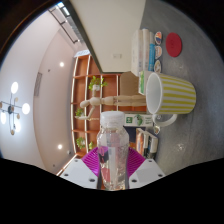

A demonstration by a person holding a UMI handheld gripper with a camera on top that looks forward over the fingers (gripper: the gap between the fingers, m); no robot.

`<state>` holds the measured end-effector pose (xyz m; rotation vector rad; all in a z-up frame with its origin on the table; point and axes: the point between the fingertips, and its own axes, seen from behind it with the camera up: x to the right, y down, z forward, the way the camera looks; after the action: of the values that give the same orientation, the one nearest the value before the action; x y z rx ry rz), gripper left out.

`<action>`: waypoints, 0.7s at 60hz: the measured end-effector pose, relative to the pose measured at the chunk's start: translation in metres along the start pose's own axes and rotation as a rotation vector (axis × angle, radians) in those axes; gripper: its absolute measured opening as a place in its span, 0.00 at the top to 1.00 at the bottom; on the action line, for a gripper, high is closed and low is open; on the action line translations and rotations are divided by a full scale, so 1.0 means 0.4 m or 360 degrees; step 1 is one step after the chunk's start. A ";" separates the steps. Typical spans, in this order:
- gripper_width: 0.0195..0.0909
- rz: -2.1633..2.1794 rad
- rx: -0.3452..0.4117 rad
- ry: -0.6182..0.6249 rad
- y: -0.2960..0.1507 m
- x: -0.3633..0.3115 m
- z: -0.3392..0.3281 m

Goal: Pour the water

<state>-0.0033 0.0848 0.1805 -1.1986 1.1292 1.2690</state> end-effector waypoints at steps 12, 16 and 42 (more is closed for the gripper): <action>0.80 0.0482 0.0106 -0.0095 -0.091 -0.014 0.033; 0.80 0.0612 0.0144 -0.0098 -0.116 0.000 0.035; 0.80 0.0630 0.0119 -0.0020 -0.118 0.035 0.041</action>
<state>0.0431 0.1044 0.1683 -0.9370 1.4396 1.5103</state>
